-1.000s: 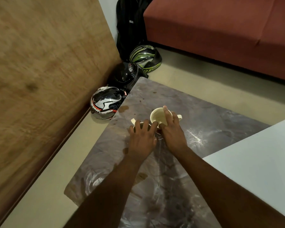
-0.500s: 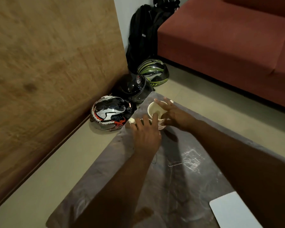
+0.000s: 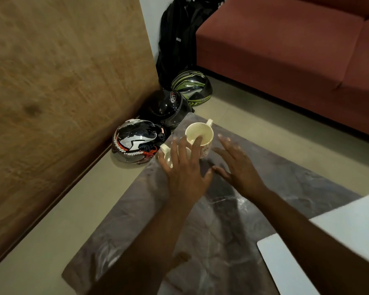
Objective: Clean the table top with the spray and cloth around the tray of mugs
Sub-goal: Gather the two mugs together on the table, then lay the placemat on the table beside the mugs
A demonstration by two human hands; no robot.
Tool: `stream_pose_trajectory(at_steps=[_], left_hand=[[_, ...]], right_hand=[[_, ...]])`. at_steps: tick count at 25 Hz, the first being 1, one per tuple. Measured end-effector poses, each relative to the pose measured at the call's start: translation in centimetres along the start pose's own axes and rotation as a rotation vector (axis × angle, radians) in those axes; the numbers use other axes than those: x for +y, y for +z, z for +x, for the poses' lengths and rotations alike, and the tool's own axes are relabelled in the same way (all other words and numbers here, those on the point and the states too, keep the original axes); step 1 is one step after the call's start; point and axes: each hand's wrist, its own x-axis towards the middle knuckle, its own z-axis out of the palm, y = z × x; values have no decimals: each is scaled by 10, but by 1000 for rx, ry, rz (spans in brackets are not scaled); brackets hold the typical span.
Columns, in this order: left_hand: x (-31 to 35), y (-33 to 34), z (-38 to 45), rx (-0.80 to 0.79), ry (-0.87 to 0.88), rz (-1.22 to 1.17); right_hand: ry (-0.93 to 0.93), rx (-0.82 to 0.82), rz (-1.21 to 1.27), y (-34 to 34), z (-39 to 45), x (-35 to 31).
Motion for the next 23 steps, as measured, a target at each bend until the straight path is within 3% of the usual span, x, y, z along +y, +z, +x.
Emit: stream_pose_trajectory(at_steps=[2, 6, 9, 13, 16, 18, 23], left_hand=[[21, -9, -31, 15, 99, -113], [82, -8, -100, -323, 138, -339], [133, 9, -142, -523, 206, -369], [191, 29, -195, -672, 211, -372], [206, 41, -208, -630, 32, -283], [204, 44, -203, -541, -81, -168], [203, 52, -176, -526, -100, -22]], right_hand=[[166, 53, 96, 3, -61, -1], [450, 91, 142, -6, -194, 13], [554, 159, 125, -26, -263, 20], [663, 245, 52, -51, -341, 36], [789, 173, 13, -37, -392, 44], [772, 89, 24, -18, -411, 45], [713, 117, -87, -8, -414, 50]])
